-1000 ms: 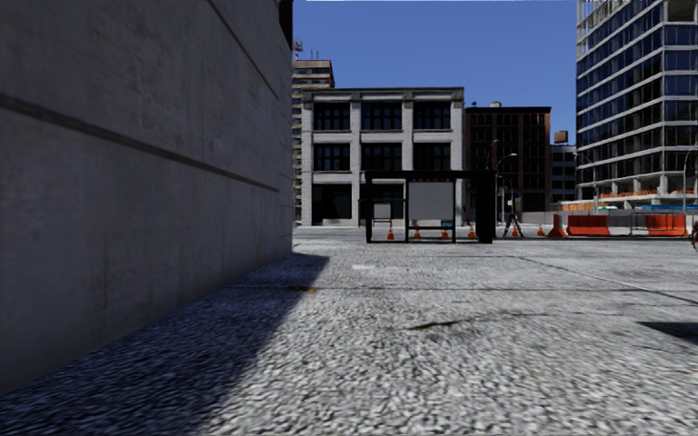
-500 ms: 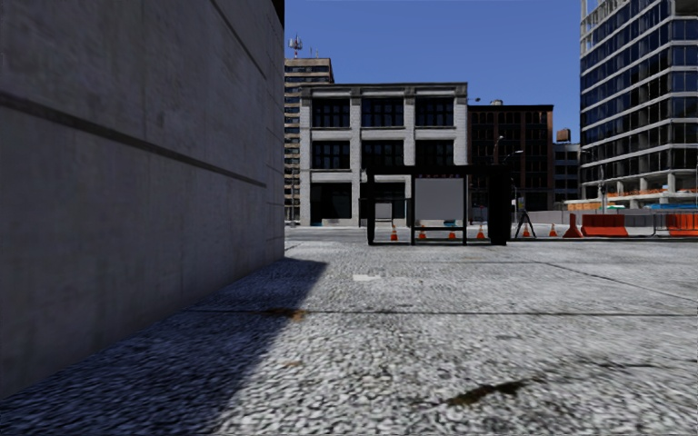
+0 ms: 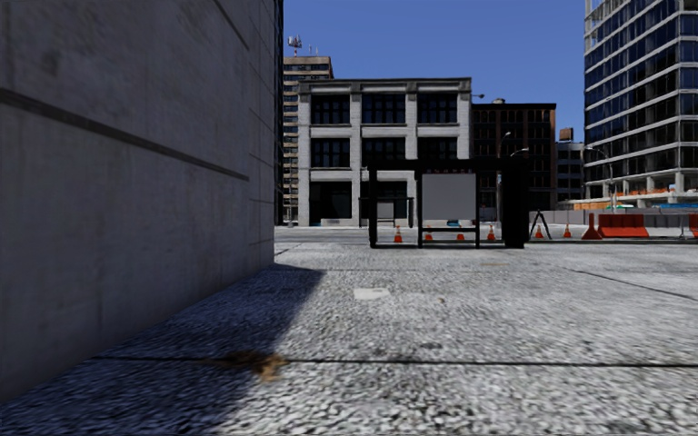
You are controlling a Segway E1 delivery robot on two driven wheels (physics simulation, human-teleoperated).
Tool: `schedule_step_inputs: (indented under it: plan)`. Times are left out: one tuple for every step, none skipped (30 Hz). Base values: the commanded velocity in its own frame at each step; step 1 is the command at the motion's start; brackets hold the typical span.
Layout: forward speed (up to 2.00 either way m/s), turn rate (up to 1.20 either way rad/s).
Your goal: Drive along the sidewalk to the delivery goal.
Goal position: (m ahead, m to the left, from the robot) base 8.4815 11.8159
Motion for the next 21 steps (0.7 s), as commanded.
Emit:
schedule_step_inputs:
  plan:
    - [2.00,0.00]
    - [2.00,0.00]
    - [2.00,0.00]
    - [2.00,0.00]
    - [2.00,0.00]
    - [2.00,0.00]
    - [2.00,0.00]
    - [2.00,0.00]
    - [2.00,0.00]
    - [2.00,0.00]
    - [2.00,0.00]
    - [2.00,0.00]
    - [2.00,0.00]
    - [2.00,0.00]
    - [2.00,0.00]
    - [2.00,0.00]
    - [2.00,0.00]
    - [2.00,0.00]
    - [2.00,0.00]
    - [2.00,0.00]
    - [2.00,0.00]
